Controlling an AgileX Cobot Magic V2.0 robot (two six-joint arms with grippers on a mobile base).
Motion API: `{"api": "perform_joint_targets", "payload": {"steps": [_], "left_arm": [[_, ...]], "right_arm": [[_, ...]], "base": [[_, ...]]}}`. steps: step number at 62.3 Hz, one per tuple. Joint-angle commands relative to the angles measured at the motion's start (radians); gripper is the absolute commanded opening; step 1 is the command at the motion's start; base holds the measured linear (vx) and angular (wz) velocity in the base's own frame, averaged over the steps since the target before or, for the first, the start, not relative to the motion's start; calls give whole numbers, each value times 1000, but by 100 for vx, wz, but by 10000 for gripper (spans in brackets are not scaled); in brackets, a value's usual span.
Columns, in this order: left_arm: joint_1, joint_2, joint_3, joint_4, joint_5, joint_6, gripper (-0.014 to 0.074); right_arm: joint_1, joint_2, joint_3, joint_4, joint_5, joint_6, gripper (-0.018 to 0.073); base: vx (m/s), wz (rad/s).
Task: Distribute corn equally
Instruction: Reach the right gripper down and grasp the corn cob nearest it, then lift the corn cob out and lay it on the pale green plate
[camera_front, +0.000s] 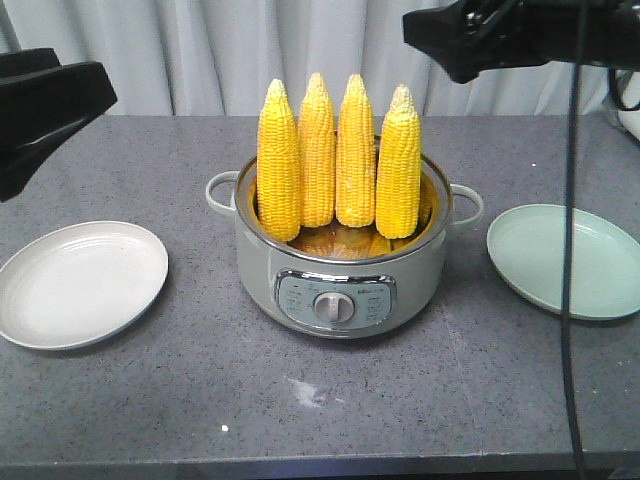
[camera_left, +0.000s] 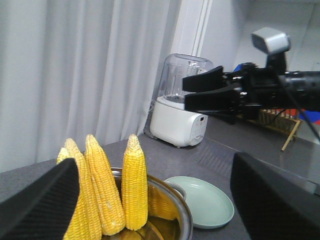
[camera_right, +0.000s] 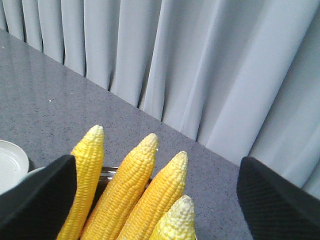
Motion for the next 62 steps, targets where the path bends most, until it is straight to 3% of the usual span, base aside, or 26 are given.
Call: {"api": "perform_joint_targets", "payload": {"steps": [1,22,30,36,37,54,62], "left_arm": [[-3,-8,-33,-53,-7,-14,576],[-3,-8,-33,-53,1,-14,576],[-3,-8,-33,-53,1,-13,576],[-3,-8,-33,-53,1,-13,576],[-3,-8,-33,-53,1,-13,576],[-3,-8,-33,-53,5,-14,576],[-3,-8,-33,-53,8,-14,576]], "right_arm": [[9,43,-62,21,-68,-3,626],[11,262,-95,34,-59,17,613],[11,272,-95,28,-58,21,562],[11,272,-95,27,-47,21,480],[11,272,-95,22,-37,21,425],[11,257,-95,-11,47,20,5],[11,193,-97,-3,8,20,-9]], "base": [[0,0],[0,0],[0,0],[0,0],[0,0],[0,0],[0,0]]}}
